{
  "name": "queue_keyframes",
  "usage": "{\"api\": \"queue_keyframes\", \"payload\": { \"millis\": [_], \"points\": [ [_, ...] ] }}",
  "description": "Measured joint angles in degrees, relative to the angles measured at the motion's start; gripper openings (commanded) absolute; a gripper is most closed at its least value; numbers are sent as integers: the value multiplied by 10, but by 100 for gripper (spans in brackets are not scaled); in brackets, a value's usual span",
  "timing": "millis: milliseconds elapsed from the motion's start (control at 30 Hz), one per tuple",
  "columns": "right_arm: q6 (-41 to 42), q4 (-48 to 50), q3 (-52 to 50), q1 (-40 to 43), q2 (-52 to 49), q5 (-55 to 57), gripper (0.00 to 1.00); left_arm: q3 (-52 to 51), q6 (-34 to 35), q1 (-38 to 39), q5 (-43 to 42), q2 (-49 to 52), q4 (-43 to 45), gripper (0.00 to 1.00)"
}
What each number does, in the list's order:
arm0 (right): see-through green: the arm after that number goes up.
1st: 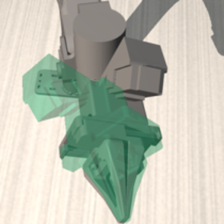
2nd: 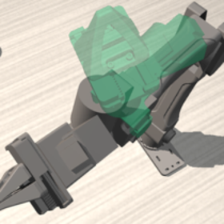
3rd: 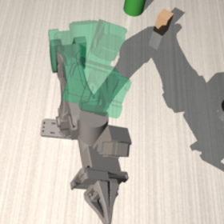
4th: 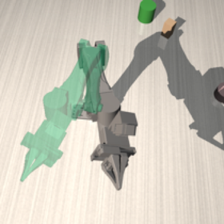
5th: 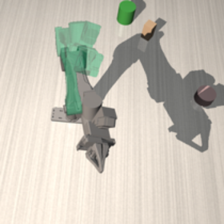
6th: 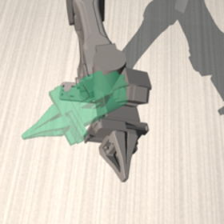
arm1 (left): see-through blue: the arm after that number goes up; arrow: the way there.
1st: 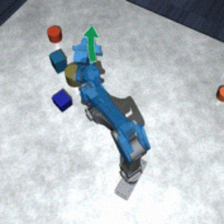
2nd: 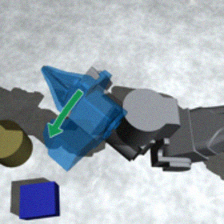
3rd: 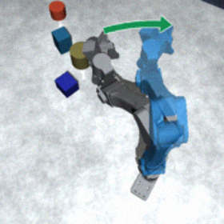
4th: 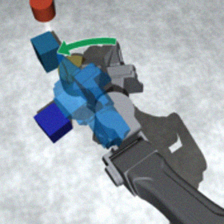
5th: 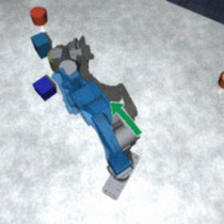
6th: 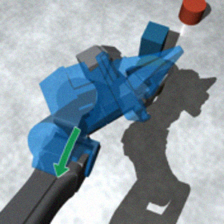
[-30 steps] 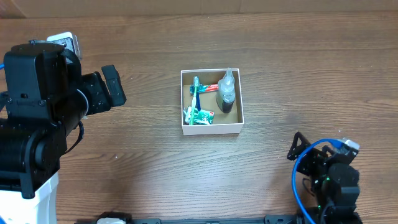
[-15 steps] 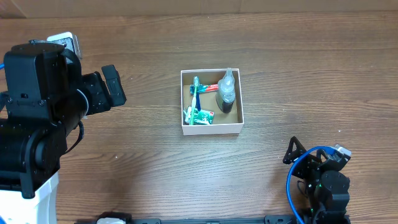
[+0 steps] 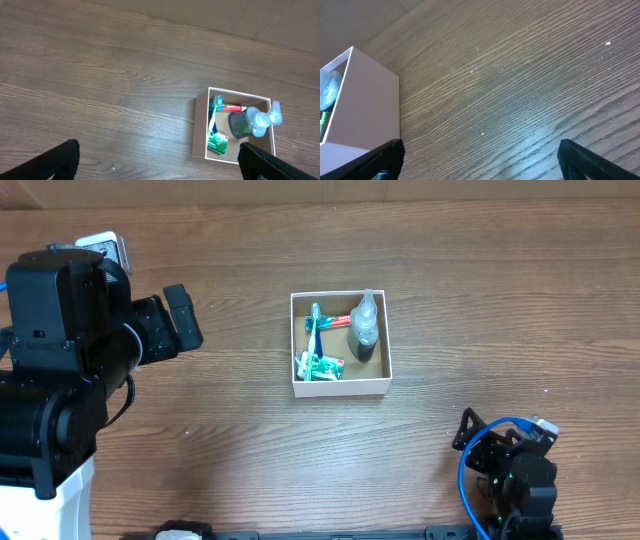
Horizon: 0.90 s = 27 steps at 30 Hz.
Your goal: Pack container
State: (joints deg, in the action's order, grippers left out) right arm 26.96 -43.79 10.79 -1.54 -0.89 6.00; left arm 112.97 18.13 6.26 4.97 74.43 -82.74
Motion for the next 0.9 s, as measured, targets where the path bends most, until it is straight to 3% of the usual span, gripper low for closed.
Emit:
{"api": "queue_keyframes", "payload": {
  "millis": [400, 533, 700, 900],
  "points": [
    [0, 0, 0, 0, 0, 0, 100, -2, -1, 0, 3, -2, 0, 100],
    [0, 0, 0, 0, 0, 0, 100, -62, -15, -22, 35, -37, 42, 100],
    [0, -3, -1, 0, 0, 0, 100, -241, -53, -77, 24, -148, 182, 100],
    [0, -4, -1, 0, 1, 0, 100, -565, -110, -134, -42, -334, 392, 100]
  ]
}}
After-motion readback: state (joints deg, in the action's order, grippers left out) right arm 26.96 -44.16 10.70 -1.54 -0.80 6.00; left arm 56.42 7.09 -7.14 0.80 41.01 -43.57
